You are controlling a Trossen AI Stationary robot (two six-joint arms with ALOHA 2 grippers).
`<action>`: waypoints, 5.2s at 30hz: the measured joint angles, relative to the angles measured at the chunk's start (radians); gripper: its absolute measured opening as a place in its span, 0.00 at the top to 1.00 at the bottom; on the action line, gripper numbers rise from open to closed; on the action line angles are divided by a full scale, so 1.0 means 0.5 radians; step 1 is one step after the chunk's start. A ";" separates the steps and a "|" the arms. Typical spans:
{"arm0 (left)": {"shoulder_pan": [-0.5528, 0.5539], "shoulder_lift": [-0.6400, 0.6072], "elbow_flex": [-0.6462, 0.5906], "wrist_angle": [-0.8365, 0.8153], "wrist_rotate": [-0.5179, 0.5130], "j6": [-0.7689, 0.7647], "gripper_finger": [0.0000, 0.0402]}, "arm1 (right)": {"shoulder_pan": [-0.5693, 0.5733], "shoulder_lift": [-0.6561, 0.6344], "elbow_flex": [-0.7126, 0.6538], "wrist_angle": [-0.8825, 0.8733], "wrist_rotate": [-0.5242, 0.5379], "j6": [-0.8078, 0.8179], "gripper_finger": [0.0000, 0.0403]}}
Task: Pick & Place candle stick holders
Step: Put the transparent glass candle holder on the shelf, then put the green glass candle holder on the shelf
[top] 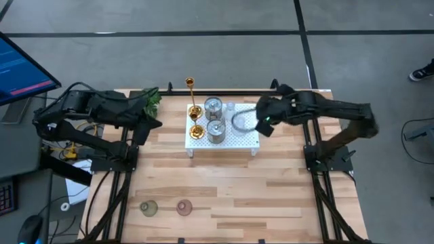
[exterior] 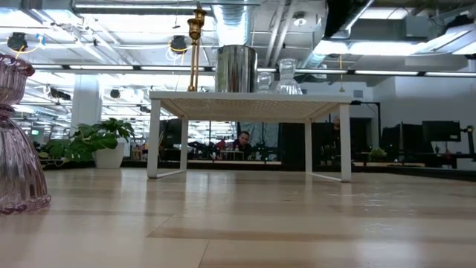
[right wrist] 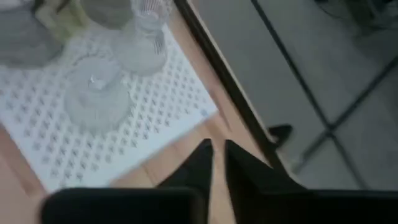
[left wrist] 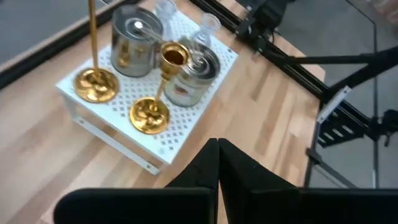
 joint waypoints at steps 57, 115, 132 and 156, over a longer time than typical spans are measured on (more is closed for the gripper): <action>-0.040 0.177 -0.058 -0.685 0.891 -0.051 0.92 | -0.174 -0.783 -1.012 1.138 -0.519 0.101 1.00; -2.149 0.511 -1.356 0.663 -0.073 -1.481 0.11 | 0.153 -0.690 -1.015 1.003 -0.580 0.240 1.00; -2.148 0.640 -1.373 0.741 -0.031 -1.433 0.12 | 0.154 -0.690 -1.015 0.988 -0.580 0.254 1.00; -2.103 0.741 -1.373 0.755 0.112 -1.374 0.57 | 0.155 -0.690 -1.015 0.989 -0.627 0.257 1.00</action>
